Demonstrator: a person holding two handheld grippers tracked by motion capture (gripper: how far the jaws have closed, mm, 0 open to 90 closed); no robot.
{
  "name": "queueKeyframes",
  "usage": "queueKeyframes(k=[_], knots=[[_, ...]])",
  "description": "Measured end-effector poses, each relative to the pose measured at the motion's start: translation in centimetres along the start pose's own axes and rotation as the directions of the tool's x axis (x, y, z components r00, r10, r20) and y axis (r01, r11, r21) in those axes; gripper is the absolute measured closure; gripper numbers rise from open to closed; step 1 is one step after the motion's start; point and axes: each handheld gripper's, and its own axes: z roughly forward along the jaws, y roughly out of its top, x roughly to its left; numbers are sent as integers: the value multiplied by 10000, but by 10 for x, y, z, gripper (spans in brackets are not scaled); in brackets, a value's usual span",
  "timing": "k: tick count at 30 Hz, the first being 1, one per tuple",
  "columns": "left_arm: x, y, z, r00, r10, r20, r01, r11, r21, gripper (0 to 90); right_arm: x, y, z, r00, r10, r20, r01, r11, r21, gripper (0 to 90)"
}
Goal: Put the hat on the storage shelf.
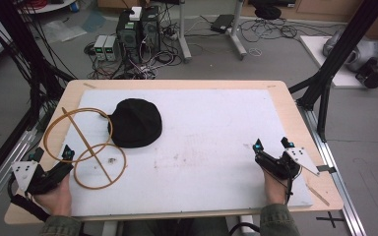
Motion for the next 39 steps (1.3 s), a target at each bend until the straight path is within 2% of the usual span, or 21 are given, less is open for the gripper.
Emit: queueKeyframes(k=[2, 4, 9, 12, 19, 27, 30, 34, 36, 39], knots=[[0, 0, 0, 10000, -6, 2, 6, 10000, -44, 169, -2, 3, -3, 9987, 510, 81, -508, 9983, -273, 53], [1, 0, 0, 10000, -43, -16, 42, 10000, -28, 170, -4, 3, -4, 9982, 603, 36, -601, 9975, -379, 53], [1, 1, -1, 10000, -85, -32, 85, 9999, -72, 170, -4, 2, -3, 9979, 649, 22, -648, 9977, -198, 53], [2, 0, -1, 9999, -92, -47, 92, 9999, -72, 170, -3, 2, -2, 9990, 444, -40, -445, 9988, -198, 53], [3, 0, -1, 9999, -113, -46, 113, 9999, -48, 170, 0, 2, -1, 9988, 437, -226, -438, 9990, -49, 53], [0, 0, 0, 9999, -113, 111, 114, 9999, -63, 170, 3, 3, 4, 9995, 246, -214, -244, 9997, 62, 36], [0, -1, 0, 9998, -140, 132, 140, 9999, -51, 170, 3, 5, 7, 9986, 298, -440, -289, 9994, 215, 36], [0, -1, 0, 9998, -123, 130, 124, 9999, -46, 169, 7, 5, 13, 9964, 81, -838, -31, 9982, 599, 36], [0, -1, 0, 9998, -93, 163, 93, 9999, -45, 170, 8, 8, 16, 9955, -87, -945, 142, 9982, 580, 37], [-1, 0, 0, 9997, -99, 217, 101, 9999, -56, 169, 11, 14, 21, 9930, -42, -1181, 110, 9983, 564, 36]])
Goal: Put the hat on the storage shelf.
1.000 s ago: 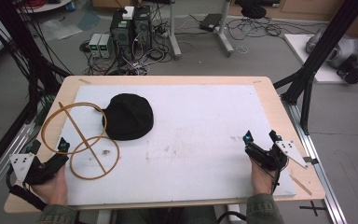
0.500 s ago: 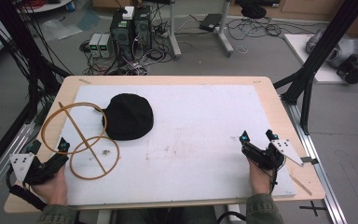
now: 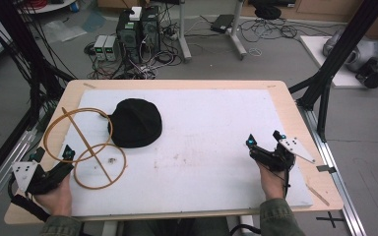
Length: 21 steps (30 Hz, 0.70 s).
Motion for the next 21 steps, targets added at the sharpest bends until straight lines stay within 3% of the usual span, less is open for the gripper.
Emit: queueKeyframes(k=[3, 4, 12, 21], knots=[[0, 0, 0, 9998, -47, 205, 49, 10000, -79, 169, 2, 5, 4, 9999, -34, -167, 35, 10000, 68, 37], [-1, 0, 0, 9998, 4, 221, -2, 10000, -65, 170, 5, 11, 11, 9986, -5, -532, 16, 9998, 212, 37], [-1, 0, 0, 9998, -3, 216, 4, 10000, -15, 169, 19, 31, 28, 9951, -469, -875, 497, 9983, 301, 37], [0, 0, 0, 9998, -89, 178, 89, 10000, -3, 169, 46, 52, 53, 9849, -699, -1583, 777, 9960, 437, 38]])
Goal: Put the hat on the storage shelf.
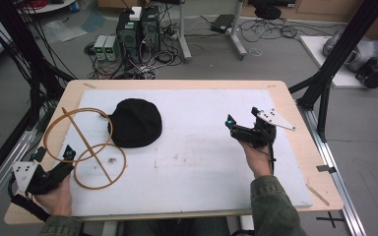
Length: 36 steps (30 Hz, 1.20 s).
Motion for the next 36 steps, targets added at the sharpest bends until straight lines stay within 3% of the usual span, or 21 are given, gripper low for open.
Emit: queueKeyframes(k=[13, 19, 24, 29, 35, 36], knots=[[1, 0, 0, 9999, -92, -45, 92, 10000, -27, 169, 30, 14, 36, 9955, -139, -934, 173, 9992, 367, 38], [1, 0, 0, 10000, 2, -10, -2, 10000, -46, 169, 50, 17, 52, 9901, -557, -1292, 649, 9956, 680, 37], [1, -1, 0, 9999, -122, -33, 122, 9999, -13, 168, 67, 18, 66, 9826, -829, -1660, 965, 9925, 753, 37], [2, -1, -1, 9998, -184, -53, 184, 9998, 11, 168, 79, 21, 79, 9774, -807, -1953, 990, 9914, 858, 37], [2, -1, 0, 9999, -94, -115, 94, 10000, 23, 167, 98, 24, 92, 9648, -1001, -2432, 1275, 9868, 996, 37], [2, -1, 0, 9999, -99, -107, 99, 10000, 10, 167, 105, 23, 97, 9577, -1231, -2601, 1568, 9811, 1131, 37]])
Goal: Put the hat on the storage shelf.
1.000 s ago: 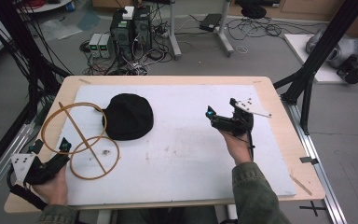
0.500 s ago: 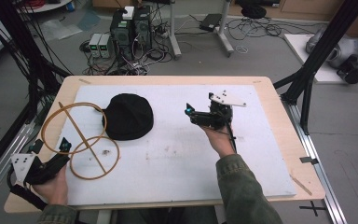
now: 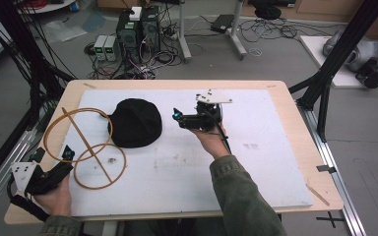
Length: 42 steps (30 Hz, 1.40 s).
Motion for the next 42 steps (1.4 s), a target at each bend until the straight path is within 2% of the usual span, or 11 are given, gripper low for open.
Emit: queueKeyframes(k=[10, 11, 20, 25, 26, 29, 35, 36, 38, 39, 42], knots=[[-1, 0, 0, 9999, 133, 25, -133, 9999, -10, 167, 19, 5, 31, 9982, -225, -558, 259, 9979, 593, 37], [-1, 0, 0, 9999, 127, 27, -127, 9999, -14, 167, 24, 5, 39, 9973, -295, -672, 348, 9964, 778, 37], [-2, 0, 1, 9999, 114, 81, -114, 9999, 29, 167, 48, 3, 74, 9929, -485, -1086, 614, 9910, 1188, 37], [-2, 0, 0, 9998, 139, 117, -139, 9999, 21, 168, 59, 1, 89, 9919, -482, -1178, 644, 9883, 1382, 38], [-2, 0, 0, 9999, 113, 113, -113, 9999, -4, 167, 65, 0, 95, 9911, -476, -1240, 657, 9871, 1458, 37], [-1, 0, 1, 9999, 63, 84, -63, 10000, 25, 168, 74, -3, 104, 9889, -686, -1317, 889, 9839, 1550, 38], [-1, 0, 1, 9999, 79, 123, -79, 10000, 24, 168, 78, -8, 116, 9900, -531, -1305, 769, 9799, 1842, 56], [-1, 0, 1, 9999, 98, 115, -99, 9999, 44, 168, 78, -11, 119, 9892, -540, -1362, 811, 9759, 2024, 82], [-1, 0, 1, 9999, 84, 116, -84, 10000, 24, 169, 78, -12, 121, 9869, -637, -1483, 965, 9694, 2256, 261], [-1, 0, 1, 9999, 97, 102, -98, 9999, 28, 169, 78, -12, 121, 9869, -637, -1483, 965, 9694, 2256, 261], [-1, 0, 2, 9998, 126, 141, -127, 9999, 74, 170, 81, -12, 121, 9800, -859, -1794, 1290, 9610, 2445, 464]])
